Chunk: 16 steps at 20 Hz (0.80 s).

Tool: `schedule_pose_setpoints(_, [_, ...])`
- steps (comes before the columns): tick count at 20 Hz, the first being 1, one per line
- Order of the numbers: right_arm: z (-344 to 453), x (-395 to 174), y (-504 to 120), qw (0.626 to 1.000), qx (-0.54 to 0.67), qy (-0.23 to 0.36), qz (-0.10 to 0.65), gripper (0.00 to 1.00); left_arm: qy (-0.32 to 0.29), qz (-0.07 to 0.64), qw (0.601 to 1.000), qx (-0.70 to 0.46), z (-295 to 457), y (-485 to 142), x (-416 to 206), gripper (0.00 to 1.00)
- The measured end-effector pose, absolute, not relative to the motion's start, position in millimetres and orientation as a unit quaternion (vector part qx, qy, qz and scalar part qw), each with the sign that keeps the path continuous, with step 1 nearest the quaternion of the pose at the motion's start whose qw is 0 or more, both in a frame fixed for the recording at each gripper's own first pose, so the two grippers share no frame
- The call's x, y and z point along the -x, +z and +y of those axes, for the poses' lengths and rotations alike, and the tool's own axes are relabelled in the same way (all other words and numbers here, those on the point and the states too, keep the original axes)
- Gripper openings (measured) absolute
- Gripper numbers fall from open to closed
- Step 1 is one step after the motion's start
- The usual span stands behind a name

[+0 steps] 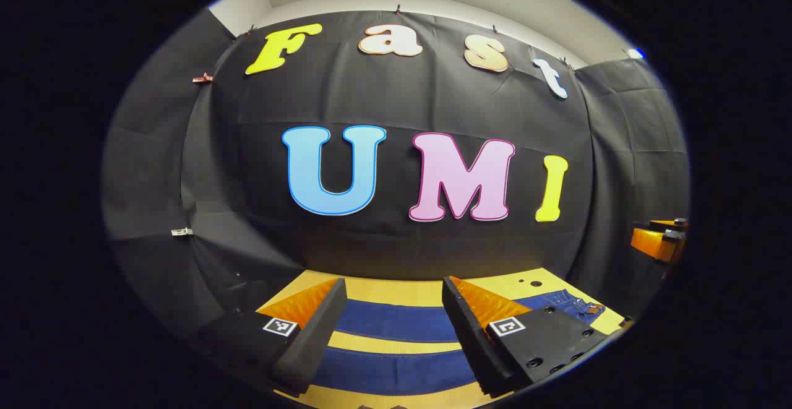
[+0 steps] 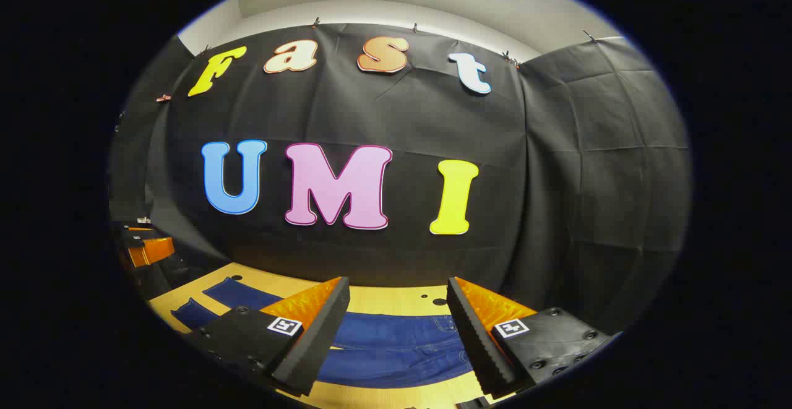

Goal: Grasp the waist and the cuffs of the jeans and fold them to make the two legs overlap; first hold the waist and fold one-third of the jeans toward the cuffs, then hold the cuffs and fold the remaining one-third in the same direction to finish folding.

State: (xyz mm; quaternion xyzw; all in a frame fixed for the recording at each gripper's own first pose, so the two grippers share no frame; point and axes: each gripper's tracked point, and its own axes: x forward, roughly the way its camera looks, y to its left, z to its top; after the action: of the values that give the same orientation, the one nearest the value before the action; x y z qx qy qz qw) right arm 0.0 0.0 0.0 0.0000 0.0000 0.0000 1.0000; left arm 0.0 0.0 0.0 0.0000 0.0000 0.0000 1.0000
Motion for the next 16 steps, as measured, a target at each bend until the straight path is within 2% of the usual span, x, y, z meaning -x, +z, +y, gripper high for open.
schedule_pose_setpoints(8, [-1.0,-7.1,-14.9,1.000,0.002,0.002,0.015,0.94,-0.007,0.008,0.999,-0.042,5.5,-6.4,10.8,0.97])
schedule_pose_setpoints(11, [0.4,-10.6,-19.4,1.000,0.002,0.006,0.020,0.96,-0.009,0.023,0.999,-0.037,8.4,-17.0,11.7,0.97])
schedule_pose_setpoints(12, [1.6,-11.2,-19.5,1.000,0.003,0.007,0.022,0.94,-0.008,0.026,0.999,-0.034,9.3,-19.5,12.2,0.97])
schedule_pose_setpoints(13, [2.5,-11.3,-21.0,1.000,0.004,0.009,0.022,0.96,-0.006,0.029,0.999,-0.031,10.2,-21.3,10.8,0.97])
schedule_pose_setpoints(16, [5.4,-14.2,-22.8,1.000,0.009,0.014,0.023,0.94,-0.005,0.033,0.999,-0.020,13.7,-25.2,7.8,0.97])
